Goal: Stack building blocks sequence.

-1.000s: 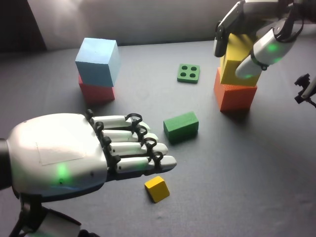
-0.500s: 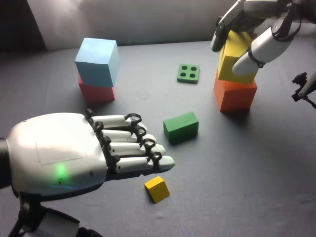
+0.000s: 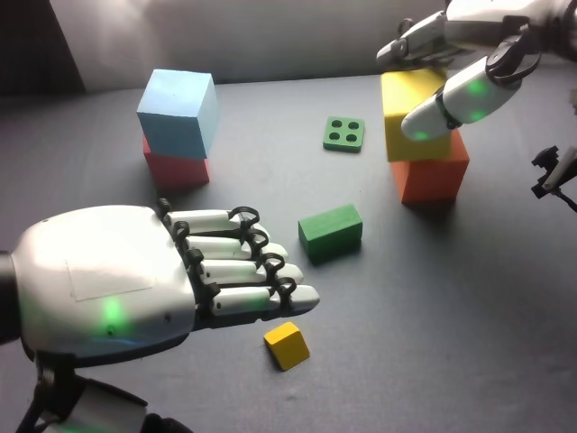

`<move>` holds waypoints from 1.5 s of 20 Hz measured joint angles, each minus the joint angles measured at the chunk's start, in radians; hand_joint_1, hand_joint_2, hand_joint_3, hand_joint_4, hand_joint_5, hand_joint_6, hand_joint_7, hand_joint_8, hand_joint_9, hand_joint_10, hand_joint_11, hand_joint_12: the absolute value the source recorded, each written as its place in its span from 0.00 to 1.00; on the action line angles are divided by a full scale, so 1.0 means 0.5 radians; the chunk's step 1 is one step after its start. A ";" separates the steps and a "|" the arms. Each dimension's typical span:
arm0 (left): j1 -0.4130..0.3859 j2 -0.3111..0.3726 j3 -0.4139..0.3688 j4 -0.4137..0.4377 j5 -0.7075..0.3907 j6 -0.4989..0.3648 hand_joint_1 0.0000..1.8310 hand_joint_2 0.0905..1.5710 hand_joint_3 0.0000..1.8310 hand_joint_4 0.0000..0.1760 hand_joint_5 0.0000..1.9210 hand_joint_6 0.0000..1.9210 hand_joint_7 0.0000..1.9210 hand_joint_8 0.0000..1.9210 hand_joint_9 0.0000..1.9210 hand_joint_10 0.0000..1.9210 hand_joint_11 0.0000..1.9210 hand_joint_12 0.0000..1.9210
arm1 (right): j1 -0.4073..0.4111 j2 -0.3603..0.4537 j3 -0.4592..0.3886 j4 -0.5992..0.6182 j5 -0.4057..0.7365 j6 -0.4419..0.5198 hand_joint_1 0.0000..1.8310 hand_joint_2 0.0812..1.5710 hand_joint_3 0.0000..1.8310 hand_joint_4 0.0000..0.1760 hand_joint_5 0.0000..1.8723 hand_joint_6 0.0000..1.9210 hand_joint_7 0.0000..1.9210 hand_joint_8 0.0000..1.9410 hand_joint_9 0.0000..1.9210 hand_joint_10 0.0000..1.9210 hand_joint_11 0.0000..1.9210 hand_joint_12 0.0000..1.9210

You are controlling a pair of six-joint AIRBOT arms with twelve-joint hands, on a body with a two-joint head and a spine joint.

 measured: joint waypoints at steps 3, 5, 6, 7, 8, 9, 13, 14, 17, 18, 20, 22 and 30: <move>-0.001 0.000 0.000 -0.004 0.001 0.000 0.19 0.66 0.00 0.00 0.04 0.00 0.08 0.00 0.08 0.00 0.00 0.24 | 0.001 0.000 0.001 0.000 0.009 0.001 0.37 0.59 0.00 0.00 0.03 0.00 0.04 0.00 0.02 0.00 0.00 0.14; -0.007 0.000 0.000 -0.005 0.006 0.001 0.20 0.65 0.00 0.00 0.05 0.00 0.09 0.00 0.09 0.01 0.00 0.25 | 0.001 0.000 0.001 -0.002 0.009 0.001 0.37 0.57 0.00 0.00 0.01 0.00 0.02 0.00 0.00 0.00 0.00 0.07; -0.015 0.000 0.000 -0.005 0.009 0.001 0.19 0.65 0.00 0.00 0.05 0.00 0.09 0.00 0.09 0.00 0.00 0.25 | 0.001 0.000 0.001 -0.005 0.011 0.001 0.37 0.55 0.00 0.00 0.00 0.00 0.00 0.00 0.00 0.00 0.00 0.01; -0.015 -0.001 0.000 -0.006 0.007 0.001 0.19 0.65 0.00 0.00 0.05 0.00 0.09 0.00 0.09 0.00 0.00 0.25 | 0.001 0.000 0.001 -0.008 0.010 0.001 0.37 0.55 0.00 0.00 0.00 0.00 0.00 0.00 0.00 0.00 0.00 0.00; -0.018 -0.001 0.000 -0.008 0.007 0.000 0.19 0.65 0.00 0.00 0.05 0.00 0.09 0.00 0.09 0.00 0.00 0.25 | 0.001 0.001 0.000 -0.011 0.011 0.001 0.37 0.55 0.00 0.00 0.00 0.00 0.00 0.00 0.00 0.00 0.00 0.00; -0.018 -0.001 0.000 -0.006 0.008 0.000 0.21 0.64 0.00 0.00 0.07 0.01 0.11 0.01 0.11 0.01 0.00 0.29 | 0.001 0.001 0.001 -0.011 0.014 0.001 0.33 0.51 0.00 0.00 0.00 0.00 0.00 0.00 0.00 0.00 0.00 0.00; -0.025 -0.017 0.000 -0.013 0.013 0.001 0.19 0.65 0.00 0.00 0.07 0.00 0.10 0.00 0.10 0.00 0.00 0.26 | 0.005 0.034 -0.013 -0.016 0.027 0.001 0.27 0.42 0.00 0.00 0.00 0.00 0.00 0.00 0.00 0.00 0.00 0.00; -0.044 -0.025 0.000 -0.005 0.027 0.001 0.19 0.65 0.00 0.00 0.07 0.00 0.10 0.00 0.10 0.00 0.00 0.27 | 0.017 0.085 -0.060 -0.108 0.062 0.014 0.24 0.42 0.00 0.00 0.00 0.00 0.00 0.00 0.00 0.00 0.00 0.00; -0.065 -0.025 0.000 -0.018 0.034 0.000 0.20 0.64 0.00 0.00 0.08 0.00 0.10 0.00 0.11 0.00 0.00 0.27 | 0.058 0.205 -0.172 -0.486 0.253 0.240 0.24 0.39 0.00 0.00 0.00 0.00 0.00 0.00 0.00 0.00 0.00 0.00; -0.067 -0.035 0.000 -0.024 0.035 0.000 0.20 0.64 0.00 0.00 0.07 0.00 0.09 0.00 0.10 0.00 0.00 0.26 | 0.059 0.262 -0.220 -0.691 0.372 0.436 0.24 0.39 0.00 0.00 0.00 0.00 0.00 0.00 0.00 0.00 0.00 0.00; -0.077 -0.037 0.000 -0.016 0.047 0.000 0.18 0.65 0.00 0.00 0.06 0.00 0.10 0.00 0.10 0.00 0.00 0.26 | 0.023 0.372 -0.309 -0.870 0.637 0.682 0.23 0.40 0.00 0.00 0.00 0.00 0.00 0.00 0.00 0.00 0.00 0.00; -0.090 -0.037 0.000 -0.033 0.053 0.000 0.18 0.65 0.00 0.00 0.06 0.00 0.09 0.00 0.10 0.00 0.00 0.26 | 0.001 0.478 -0.376 -1.040 0.844 0.706 0.20 0.40 0.00 0.00 0.00 0.00 0.00 0.00 0.00 0.00 0.00 0.00; -0.094 -0.046 -0.001 -0.041 0.022 -0.025 0.26 0.67 0.00 0.00 0.16 0.01 0.21 0.01 0.21 0.01 0.00 0.43 | -0.278 0.922 -0.682 -1.131 0.950 0.752 0.37 0.60 0.01 0.00 0.03 0.01 0.03 0.01 0.04 0.00 0.00 0.17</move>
